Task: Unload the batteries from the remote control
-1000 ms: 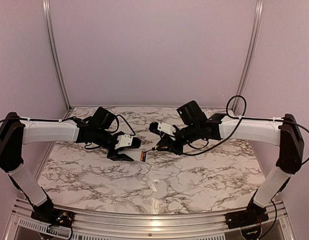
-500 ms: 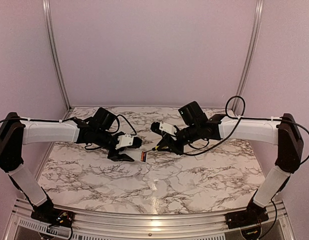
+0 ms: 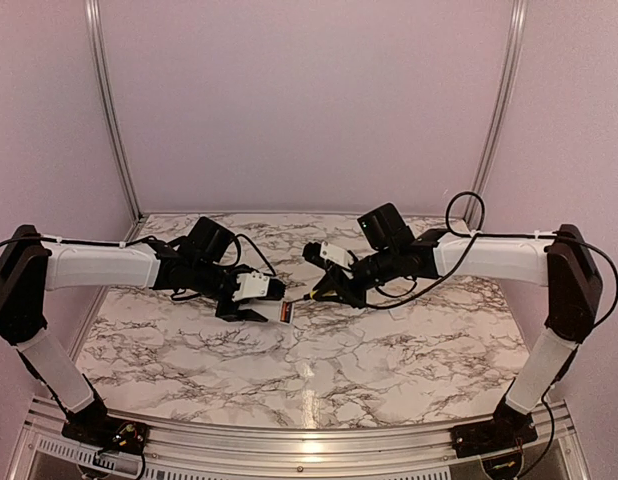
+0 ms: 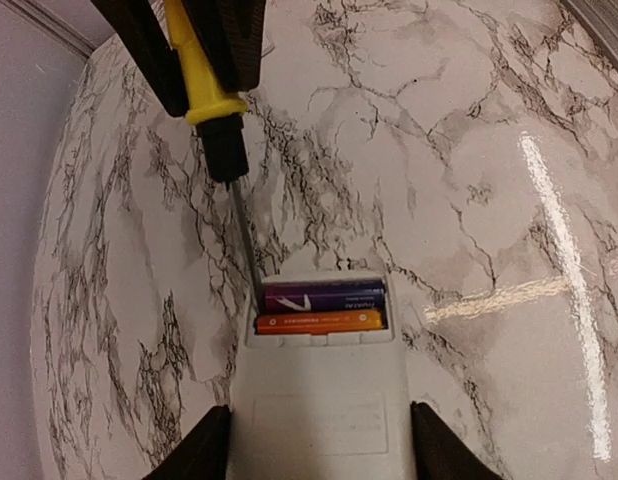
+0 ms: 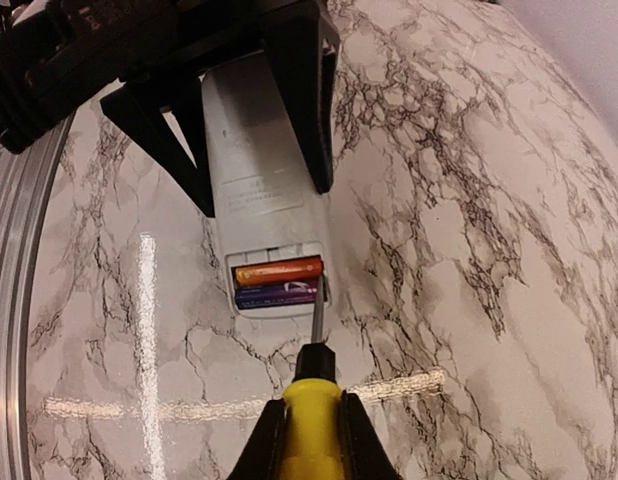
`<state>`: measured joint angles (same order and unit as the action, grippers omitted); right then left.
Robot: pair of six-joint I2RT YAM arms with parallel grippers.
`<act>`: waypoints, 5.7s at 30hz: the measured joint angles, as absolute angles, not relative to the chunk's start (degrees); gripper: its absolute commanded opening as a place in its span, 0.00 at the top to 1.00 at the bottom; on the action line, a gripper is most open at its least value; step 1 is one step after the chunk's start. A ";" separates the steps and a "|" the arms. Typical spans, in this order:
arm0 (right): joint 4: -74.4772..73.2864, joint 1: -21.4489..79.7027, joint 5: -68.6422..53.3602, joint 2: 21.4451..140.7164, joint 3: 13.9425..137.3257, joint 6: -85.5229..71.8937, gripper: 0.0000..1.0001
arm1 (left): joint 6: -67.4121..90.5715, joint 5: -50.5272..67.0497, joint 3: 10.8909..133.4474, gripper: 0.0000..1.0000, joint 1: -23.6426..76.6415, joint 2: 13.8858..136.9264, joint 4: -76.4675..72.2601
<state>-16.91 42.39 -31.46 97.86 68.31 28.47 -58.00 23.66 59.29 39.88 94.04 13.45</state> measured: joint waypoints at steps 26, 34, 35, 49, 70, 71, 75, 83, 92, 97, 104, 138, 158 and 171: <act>-15.92 41.69 -34.65 100.51 70.37 27.33 1.00 | -66.50 15.35 58.72 1.00 39.66 94.04 10.41; -27.22 46.98 -46.00 101.67 66.00 26.92 1.00 | -66.26 5.61 60.27 1.00 34.70 93.86 -5.78; -27.86 46.96 -46.19 101.67 65.91 26.89 1.00 | -66.26 5.28 60.27 1.00 34.72 93.86 -6.24; -25.19 43.31 -37.08 91.88 68.03 24.18 1.00 | -65.32 12.67 60.25 1.00 34.98 91.22 -0.78; -27.27 43.35 -19.07 92.23 80.71 15.35 1.00 | -63.81 11.16 59.86 1.00 42.59 90.04 7.70; -27.64 43.99 -17.54 92.23 80.77 13.19 1.00 | -63.35 10.52 59.94 1.00 42.68 90.54 7.70; -30.57 46.78 -13.15 92.38 82.21 5.87 1.00 | -61.17 9.30 60.45 1.00 42.83 91.68 7.79; -35.57 48.05 -9.30 94.70 88.55 -9.45 1.00 | -56.42 7.86 63.31 1.00 43.88 94.21 7.46; -40.84 47.03 -6.31 98.43 91.11 -17.50 1.00 | -52.21 7.40 63.90 1.00 45.17 95.35 7.46; -41.63 46.87 -6.20 98.50 91.13 -18.92 1.00 | -50.74 6.96 64.14 1.00 45.71 95.61 7.27; -41.60 46.85 -7.46 98.72 91.11 -19.53 1.00 | -50.04 6.50 64.14 1.00 46.46 95.61 7.16; -41.15 48.27 -6.52 103.11 92.12 -22.48 1.00 | -49.82 3.60 63.20 1.00 47.81 95.64 7.33; -48.18 50.24 -4.47 117.84 106.74 -26.04 1.00 | -52.64 -4.67 63.11 1.00 48.60 98.85 10.76; -47.42 48.99 -7.99 123.68 109.69 -28.10 1.00 | -55.57 -8.69 61.98 1.00 48.77 101.56 10.83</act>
